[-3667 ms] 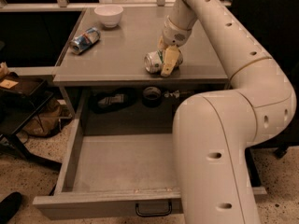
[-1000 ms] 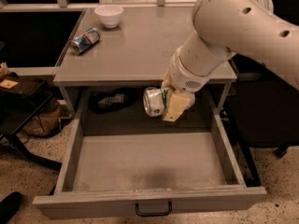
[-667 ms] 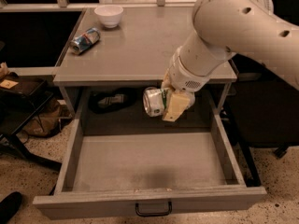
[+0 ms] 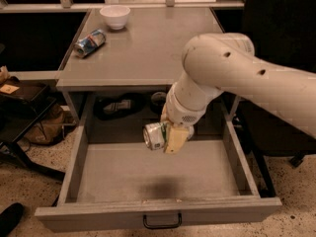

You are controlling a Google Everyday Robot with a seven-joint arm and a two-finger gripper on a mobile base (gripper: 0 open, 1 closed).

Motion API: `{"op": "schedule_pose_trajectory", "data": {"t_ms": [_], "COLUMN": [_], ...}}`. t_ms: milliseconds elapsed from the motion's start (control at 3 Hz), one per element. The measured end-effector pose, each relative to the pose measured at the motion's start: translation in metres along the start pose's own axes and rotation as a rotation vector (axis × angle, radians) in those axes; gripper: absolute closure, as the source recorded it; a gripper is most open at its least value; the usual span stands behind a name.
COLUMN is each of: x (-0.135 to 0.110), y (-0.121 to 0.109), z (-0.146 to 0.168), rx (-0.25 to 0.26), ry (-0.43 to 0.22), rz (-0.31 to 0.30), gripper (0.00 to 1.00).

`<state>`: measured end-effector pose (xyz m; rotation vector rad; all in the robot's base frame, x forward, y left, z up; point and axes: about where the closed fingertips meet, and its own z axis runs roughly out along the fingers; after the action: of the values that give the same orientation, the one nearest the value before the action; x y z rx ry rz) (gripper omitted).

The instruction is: Place 7up can into top drawer

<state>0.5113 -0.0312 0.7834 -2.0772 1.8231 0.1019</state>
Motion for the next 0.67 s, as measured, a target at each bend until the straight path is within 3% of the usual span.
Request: {"op": "schedule_pose_trajectory", "data": {"t_ms": [667], "x": [0.005], "y": [0.035], "z": [0.085], "rx": [-0.065], "ry": [-0.03], "rz": [-0.009], "gripper": [1.0]}}
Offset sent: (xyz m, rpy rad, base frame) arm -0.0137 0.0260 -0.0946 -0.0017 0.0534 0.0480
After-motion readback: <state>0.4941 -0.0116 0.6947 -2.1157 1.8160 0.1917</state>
